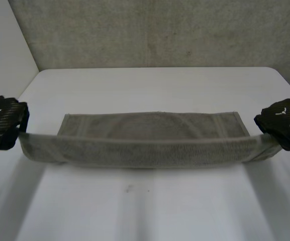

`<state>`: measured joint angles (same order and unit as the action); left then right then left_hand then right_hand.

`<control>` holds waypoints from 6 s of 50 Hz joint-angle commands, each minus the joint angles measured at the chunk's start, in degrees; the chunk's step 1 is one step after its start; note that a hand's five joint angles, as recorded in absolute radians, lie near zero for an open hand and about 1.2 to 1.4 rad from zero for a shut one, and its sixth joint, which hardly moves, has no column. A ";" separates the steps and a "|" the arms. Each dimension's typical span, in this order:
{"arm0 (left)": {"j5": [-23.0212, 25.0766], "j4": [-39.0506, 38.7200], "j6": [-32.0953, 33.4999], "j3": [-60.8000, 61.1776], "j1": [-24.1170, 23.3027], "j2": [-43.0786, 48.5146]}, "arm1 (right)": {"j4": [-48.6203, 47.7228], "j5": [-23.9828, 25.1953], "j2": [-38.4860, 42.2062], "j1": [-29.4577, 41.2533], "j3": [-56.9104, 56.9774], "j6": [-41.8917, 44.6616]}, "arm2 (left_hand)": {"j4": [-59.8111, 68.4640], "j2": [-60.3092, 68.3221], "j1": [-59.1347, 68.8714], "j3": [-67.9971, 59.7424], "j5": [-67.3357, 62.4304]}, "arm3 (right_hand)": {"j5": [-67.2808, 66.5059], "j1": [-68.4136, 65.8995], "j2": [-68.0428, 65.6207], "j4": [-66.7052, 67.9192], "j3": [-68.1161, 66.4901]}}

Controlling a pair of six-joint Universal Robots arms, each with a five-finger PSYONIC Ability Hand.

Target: Fold the towel.

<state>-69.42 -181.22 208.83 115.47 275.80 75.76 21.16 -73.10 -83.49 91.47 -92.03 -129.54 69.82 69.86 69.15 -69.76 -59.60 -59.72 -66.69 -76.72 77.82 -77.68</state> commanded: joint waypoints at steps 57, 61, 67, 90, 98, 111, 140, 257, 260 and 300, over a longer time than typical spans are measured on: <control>-16.62 -18.21 -18.10 -15.27 -18.19 23.47 | -21.43 -6.44 13.00 4.35 0.55 -22.95 | -59.82 -59.86 -59.15 59.76 59.60 | 56.65 53.62 63.65 -64.75 64.60; -16.54 -23.02 -18.45 -9.93 -18.11 21.63 | -22.56 -3.82 13.09 3.37 -2.01 -22.95 | -59.82 -59.86 -59.15 59.76 59.60 | 48.90 45.88 55.91 -57.01 56.86; -16.54 -28.39 -18.46 -6.05 -17.67 22.06 | -28.88 2.51 15.54 -0.14 -6.05 -23.04 | -59.82 -59.86 -59.15 59.76 59.60 | 40.29 37.26 47.30 -48.39 48.25; -16.45 -28.75 -18.37 -4.46 -18.02 21.80 | -40.31 1.22 26.36 -2.69 -3.95 -22.07 | -59.82 -59.86 -59.15 59.76 59.60 | -10.22 -13.25 -3.21 2.11 -2.26; -16.45 -28.75 -18.46 -4.11 -17.75 21.62 | -41.56 -8.18 26.89 -5.76 -2.11 -18.57 | -59.82 -59.86 -59.15 59.76 59.60 | -10.28 -13.31 -3.28 2.18 -2.32; -16.45 -28.75 -18.46 -3.93 -17.66 21.53 | -38.92 -8.64 25.40 -18.61 4.65 -8.53 | -59.82 -59.86 -59.15 59.76 59.60 | -10.28 -13.31 -3.28 2.18 -2.32; -16.54 -28.93 -18.63 -2.88 -17.58 19.86 | -39.36 -7.32 32.78 42.83 14.07 -28.31 | -59.82 -59.86 -59.15 59.76 59.60 | -10.28 -13.31 -3.28 2.18 -2.32; -34.62 -4.06 -32.96 -34.79 -47.11 48.25 | -21.43 -1.95 18.27 21.30 7.39 -52.04 | -58.26 -58.30 -57.59 58.20 58.04 | 59.72 56.69 66.72 -67.82 67.68; -36.66 -3.70 -32.61 -32.16 -46.15 48.25 | -19.05 1.21 22.58 22.70 10.46 -52.04 | -58.42 -58.47 -57.76 58.37 58.21 | 59.72 56.69 66.72 -67.82 67.68; -33.60 5.51 -25.58 -35.40 -32.79 15.31 | -17.83 -16.54 -0.96 20.16 19.61 -52.57 | -58.59 -58.64 -57.93 58.54 58.38 | 59.72 56.69 66.72 -67.82 67.68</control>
<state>-105.53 -181.04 180.63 80.54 238.19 99.08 2.70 -87.41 -79.18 114.00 -71.54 -182.58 9.76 9.54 10.42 -9.68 -1.59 -4.72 -17.11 -15.20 14.38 -13.51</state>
